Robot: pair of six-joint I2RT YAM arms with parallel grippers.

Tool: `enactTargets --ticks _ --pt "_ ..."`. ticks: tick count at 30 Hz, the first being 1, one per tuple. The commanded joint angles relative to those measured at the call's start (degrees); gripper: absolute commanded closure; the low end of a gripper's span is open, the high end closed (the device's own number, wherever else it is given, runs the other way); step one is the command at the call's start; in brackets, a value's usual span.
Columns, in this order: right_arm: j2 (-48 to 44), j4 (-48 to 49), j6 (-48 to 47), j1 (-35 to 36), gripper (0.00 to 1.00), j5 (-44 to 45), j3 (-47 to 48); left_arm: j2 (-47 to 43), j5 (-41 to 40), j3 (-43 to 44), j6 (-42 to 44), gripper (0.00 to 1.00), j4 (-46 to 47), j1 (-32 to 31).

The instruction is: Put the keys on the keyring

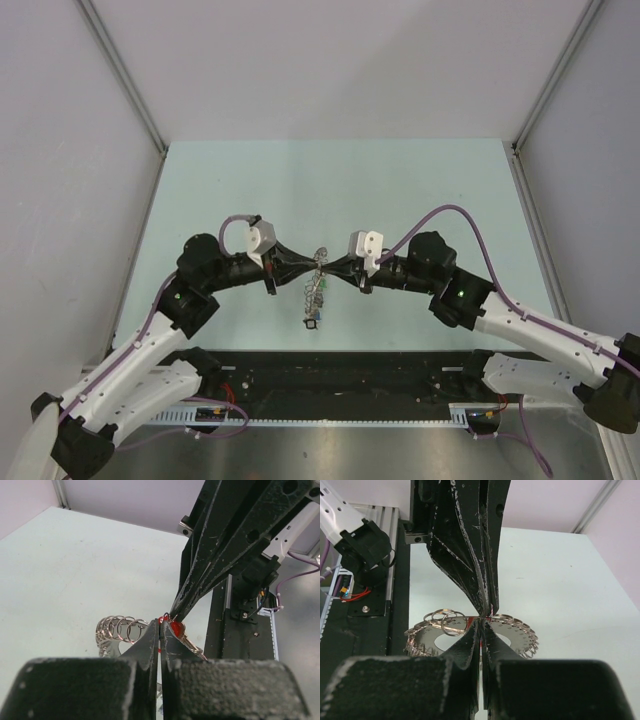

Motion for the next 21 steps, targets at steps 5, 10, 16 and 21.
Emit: enactTargets --ticks 5,10,16,21 --pt "0.6 -1.8 -4.0 1.8 1.0 1.3 2.9 -2.0 -5.3 1.9 -8.0 1.0 6.9 -0.3" --pt "0.6 -2.4 -4.7 2.0 1.0 1.3 2.9 -2.9 -6.2 -1.2 -12.1 1.0 12.6 -0.3" --pt "0.1 -2.7 -4.1 2.5 0.99 2.5 2.8 -5.0 -9.8 -6.4 -17.1 1.0 22.0 -0.6" --pt "0.1 -2.7 -3.8 2.9 0.93 2.7 2.9 -6.0 -12.4 -10.5 -20.5 1.0 29.9 -1.4"
